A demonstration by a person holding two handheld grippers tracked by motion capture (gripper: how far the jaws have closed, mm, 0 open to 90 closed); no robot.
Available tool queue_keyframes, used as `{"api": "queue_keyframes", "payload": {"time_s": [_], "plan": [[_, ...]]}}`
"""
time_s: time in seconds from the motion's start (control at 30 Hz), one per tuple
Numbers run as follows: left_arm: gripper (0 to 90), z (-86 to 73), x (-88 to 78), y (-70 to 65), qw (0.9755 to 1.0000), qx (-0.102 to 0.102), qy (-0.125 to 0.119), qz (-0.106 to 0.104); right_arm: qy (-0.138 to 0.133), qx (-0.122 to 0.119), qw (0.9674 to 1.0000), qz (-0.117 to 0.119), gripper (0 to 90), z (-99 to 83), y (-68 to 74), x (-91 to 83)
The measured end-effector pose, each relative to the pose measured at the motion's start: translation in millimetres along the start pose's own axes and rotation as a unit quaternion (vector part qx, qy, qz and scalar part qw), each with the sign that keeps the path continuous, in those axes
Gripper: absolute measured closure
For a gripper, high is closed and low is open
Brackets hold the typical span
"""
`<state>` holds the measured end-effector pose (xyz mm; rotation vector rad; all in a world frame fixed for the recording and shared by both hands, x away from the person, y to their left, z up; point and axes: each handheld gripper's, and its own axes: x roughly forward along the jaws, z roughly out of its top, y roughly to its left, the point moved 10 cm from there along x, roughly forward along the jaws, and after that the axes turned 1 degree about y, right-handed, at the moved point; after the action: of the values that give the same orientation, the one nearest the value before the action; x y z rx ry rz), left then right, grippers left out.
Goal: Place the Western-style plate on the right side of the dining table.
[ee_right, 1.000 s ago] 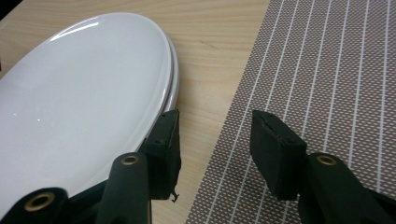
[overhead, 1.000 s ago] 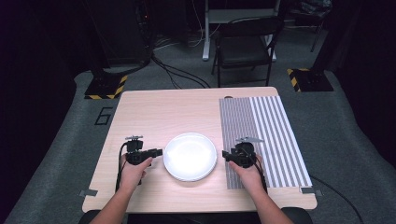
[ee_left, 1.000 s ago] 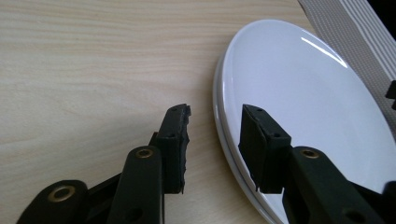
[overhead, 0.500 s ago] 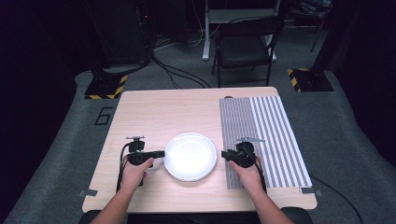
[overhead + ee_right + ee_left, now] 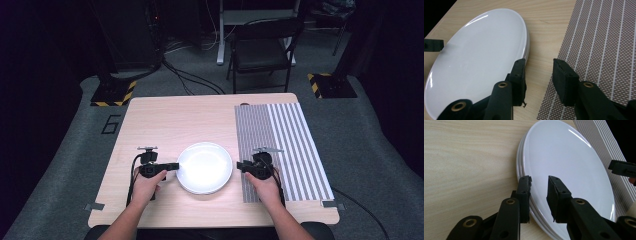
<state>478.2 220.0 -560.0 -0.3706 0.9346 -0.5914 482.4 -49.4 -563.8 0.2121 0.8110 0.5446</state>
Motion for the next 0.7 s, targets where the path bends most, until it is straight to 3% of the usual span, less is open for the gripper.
{"api": "queue_keyframes", "payload": {"time_s": [0.27, 0.3, 0.47, 0.7], "plan": [[70.5, -1.1, 3.0, -3.0, 1.0, 0.005, 0.002, -0.003, -0.006, 0.011, 0.9999, 0.007, 61.3, 1.1, 1.9, -0.8], [70.0, -1.3, 3.2, -3.2, 1.0, 0.006, 0.003, -0.004, -0.003, 0.026, 0.9995, 0.016, 61.2, 0.6, 4.0, -1.6], [69.7, -1.5, 3.4, -3.8, 1.0, 0.006, 0.003, -0.005, 0.002, 0.046, 0.9983, 0.035, 61.6, -1.4, 7.2, 0.0], [69.7, -2.1, 3.7, -5.5, 1.0, -0.002, 0.003, -0.006, 0.019, 0.04, 0.9979, 0.048, 62.3, -7.5, 16.7, 6.4]]}}
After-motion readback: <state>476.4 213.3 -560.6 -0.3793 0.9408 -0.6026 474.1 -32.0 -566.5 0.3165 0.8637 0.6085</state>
